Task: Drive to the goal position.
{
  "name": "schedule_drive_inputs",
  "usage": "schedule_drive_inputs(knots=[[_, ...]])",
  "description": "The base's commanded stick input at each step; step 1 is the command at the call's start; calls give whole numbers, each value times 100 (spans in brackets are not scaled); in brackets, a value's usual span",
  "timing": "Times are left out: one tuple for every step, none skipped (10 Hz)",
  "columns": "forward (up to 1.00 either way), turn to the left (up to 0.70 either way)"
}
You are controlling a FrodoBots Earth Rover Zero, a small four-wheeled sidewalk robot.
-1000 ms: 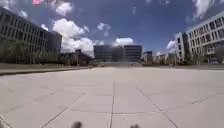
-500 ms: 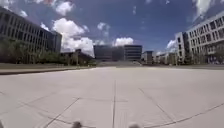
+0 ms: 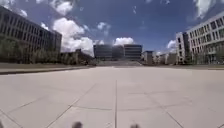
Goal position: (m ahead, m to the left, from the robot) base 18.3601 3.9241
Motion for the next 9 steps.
schedule_drive_inputs(knots=[[70,0],[70,0],[70,0],[70,0],[70,0],[70,0],[70,0],[70,0],[70,0]])
